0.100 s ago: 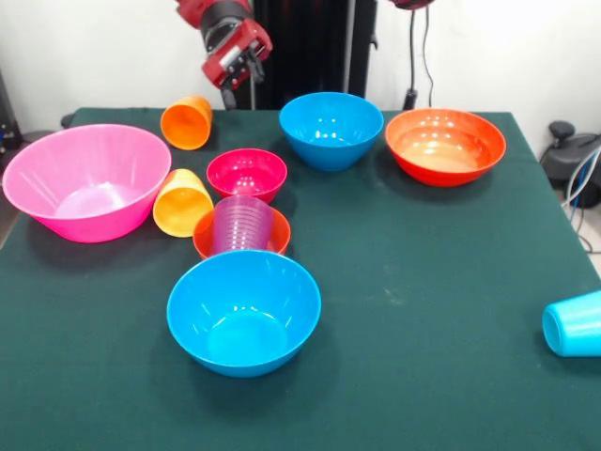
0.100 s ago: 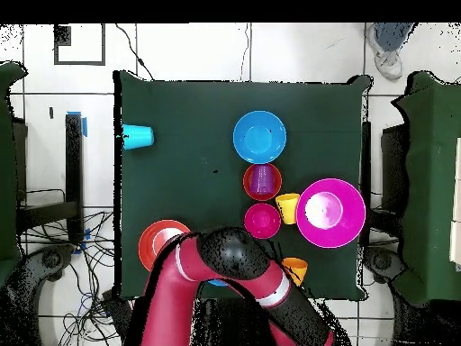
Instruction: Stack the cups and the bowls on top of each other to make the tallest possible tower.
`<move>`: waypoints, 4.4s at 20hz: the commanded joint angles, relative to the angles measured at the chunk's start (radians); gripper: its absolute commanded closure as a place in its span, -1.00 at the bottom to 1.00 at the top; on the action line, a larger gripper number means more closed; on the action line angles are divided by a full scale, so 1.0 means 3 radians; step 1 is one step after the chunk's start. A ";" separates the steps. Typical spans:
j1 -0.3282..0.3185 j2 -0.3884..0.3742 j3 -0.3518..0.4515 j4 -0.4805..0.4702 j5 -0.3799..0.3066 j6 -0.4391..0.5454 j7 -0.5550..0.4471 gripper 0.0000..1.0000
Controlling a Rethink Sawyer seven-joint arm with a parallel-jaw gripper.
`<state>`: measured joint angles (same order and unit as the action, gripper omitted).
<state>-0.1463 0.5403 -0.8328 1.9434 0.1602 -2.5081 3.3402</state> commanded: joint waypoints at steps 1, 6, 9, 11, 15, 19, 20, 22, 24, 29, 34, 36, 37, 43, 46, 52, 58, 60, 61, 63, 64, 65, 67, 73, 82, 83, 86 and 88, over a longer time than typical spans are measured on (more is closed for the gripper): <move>0.0300 0.0275 0.0142 0.0390 -0.0648 0.0468 0.0033 -1.00; 0.0431 0.0227 0.0016 0.0455 -0.0836 0.0793 0.0115 -1.00; 0.0413 0.0168 0.0097 0.0317 -0.0853 0.0850 0.0152 -1.00; 0.0438 0.0159 0.0198 0.0179 -0.0831 0.1034 0.0159 -1.00; 0.0434 0.0171 0.0389 -0.0119 -0.0752 0.1482 0.0165 -1.00; 0.0386 0.0195 0.0594 -0.0348 -0.0538 0.1760 0.0096 -1.00; 0.0380 0.0206 0.0616 -0.0396 -0.0516 0.1751 0.0088 -1.00; 0.0349 0.0214 0.0668 -0.0462 -0.0459 0.1674 0.0079 -1.00; 0.0360 0.0220 0.0695 -0.0513 -0.0469 0.1729 0.0073 -1.00; 0.0397 0.0158 0.0784 -0.0583 -0.0448 0.2029 0.0041 -1.00; 0.0452 0.0075 0.0840 -0.0620 -0.0440 0.2078 0.0016 -1.00; 0.0463 0.0041 0.0864 -0.0597 -0.0415 0.2047 -0.0004 -1.00; 0.0449 0.0024 0.0867 -0.0586 -0.0421 0.1990 0.0011 -1.00; 0.0457 -0.0160 0.0834 -0.0517 -0.0510 0.1829 0.0065 -1.00; 0.0462 -0.0215 0.0807 -0.0512 -0.0573 0.1846 0.0080 -1.00; 0.0453 -0.0331 0.0807 -0.0361 -0.0638 0.1775 0.0062 -1.00; 0.0425 -0.0629 0.0728 -0.0105 -0.0721 0.1530 0.0068 -1.00; 0.0411 -0.0708 0.0737 -0.0101 -0.0722 0.1562 0.0075 -1.00; 0.0402 -0.0763 0.0743 -0.0090 -0.0720 0.1576 0.0084 -1.00; 0.0378 -0.0846 0.0744 -0.0105 -0.0713 0.1620 0.0086 -1.00; 0.0365 -0.0890 0.0747 -0.0111 -0.0707 0.1645 0.0088 -1.00; 0.0345 -0.0941 0.0739 -0.0113 -0.0699 0.1665 0.0091 -1.00; 0.0316 -0.1004 0.0739 -0.0187 -0.0713 0.1736 0.0111 -1.00; 0.0261 -0.0959 0.0851 -0.0619 -0.0760 0.2093 0.0141 -1.00; 0.0221 -0.0850 0.1005 -0.0917 -0.0618 0.2460 0.0044 -1.00; 0.0232 -0.0840 0.1013 -0.0946 -0.0617 0.2487 0.0034 -1.00; 0.0271 -0.0798 0.1027 -0.1042 -0.0686 0.2596 0.0041 -1.00; 0.0294 -0.0785 0.1042 -0.1037 -0.0713 0.2702 0.0034 -1.00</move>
<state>-0.0637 0.2599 -0.6893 1.8196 -0.0289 -1.9152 3.3402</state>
